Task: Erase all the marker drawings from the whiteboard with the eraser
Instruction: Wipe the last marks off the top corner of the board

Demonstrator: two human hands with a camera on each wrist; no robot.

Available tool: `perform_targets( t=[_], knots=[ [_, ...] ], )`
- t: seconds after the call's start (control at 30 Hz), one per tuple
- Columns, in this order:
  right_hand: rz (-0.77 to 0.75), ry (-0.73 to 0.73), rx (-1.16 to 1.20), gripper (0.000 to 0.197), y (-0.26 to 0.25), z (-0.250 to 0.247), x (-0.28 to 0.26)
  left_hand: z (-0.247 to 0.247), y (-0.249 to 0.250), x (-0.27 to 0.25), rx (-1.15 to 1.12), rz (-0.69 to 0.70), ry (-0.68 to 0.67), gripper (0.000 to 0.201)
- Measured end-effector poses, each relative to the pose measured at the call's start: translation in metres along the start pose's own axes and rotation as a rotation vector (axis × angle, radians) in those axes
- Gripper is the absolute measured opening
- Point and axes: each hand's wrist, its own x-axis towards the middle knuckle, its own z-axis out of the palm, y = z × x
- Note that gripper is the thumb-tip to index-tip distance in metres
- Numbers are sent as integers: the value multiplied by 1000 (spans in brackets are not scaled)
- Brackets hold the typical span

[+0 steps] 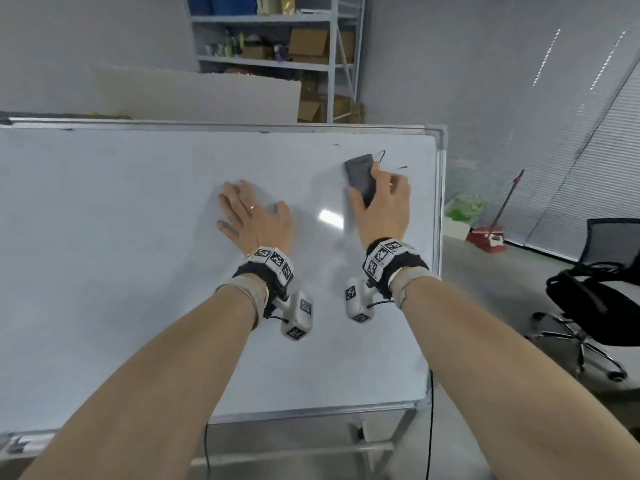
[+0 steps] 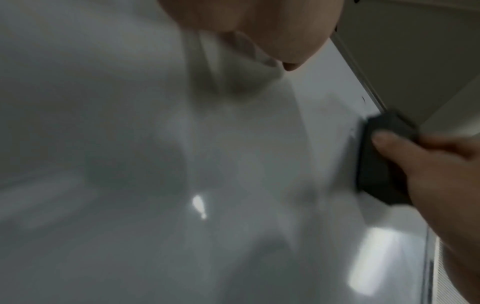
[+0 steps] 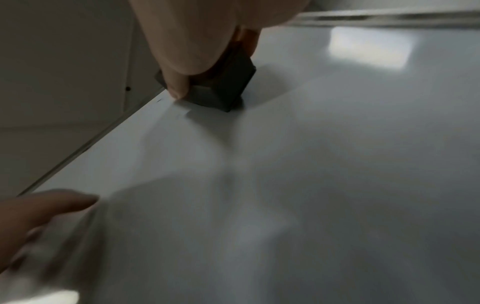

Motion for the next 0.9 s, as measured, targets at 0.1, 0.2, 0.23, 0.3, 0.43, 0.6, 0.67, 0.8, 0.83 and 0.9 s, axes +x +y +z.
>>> perform_targets(
  t=[0.1, 0.2, 0.23, 0.3, 0.43, 0.6, 0.67, 0.8, 0.83, 0.9],
  knots=[
    [-214, -115, 29, 56, -32, 22, -20, -6, -15, 9, 25, 39, -13, 70],
    [-356, -192, -9, 56, -41, 28, -24, -11, -15, 9, -5, 26, -7, 73],
    [-360, -194, -20, 56, -37, 26, -20, -10, -13, 8, -5, 18, 0, 74],
    [-254, -144, -33, 57, -23, 15, -7, -7, -4, 5, -4, -2, 8, 75],
    [156, 83, -51, 58, 24, -17, 22, 2, 17, -5, 2, -36, 33, 78],
    [433, 185, -95, 57, 62, -35, 25, 13, 29, -7, -13, -84, 127, 78],
    [426, 193, -116, 56, 63, -37, 27, 14, 33, -5, -24, -113, 141, 79],
    [328, 164, -38, 56, 41, -31, 46, 7, 28, 0, -27, -103, 138, 77],
    [269, 144, -18, 56, 31, -26, 50, 3, 24, 1, -43, -102, 154, 76],
    [146, 104, 13, 55, 7, -14, 55, -7, 16, 9, -92, -120, 243, 73]
  ],
)
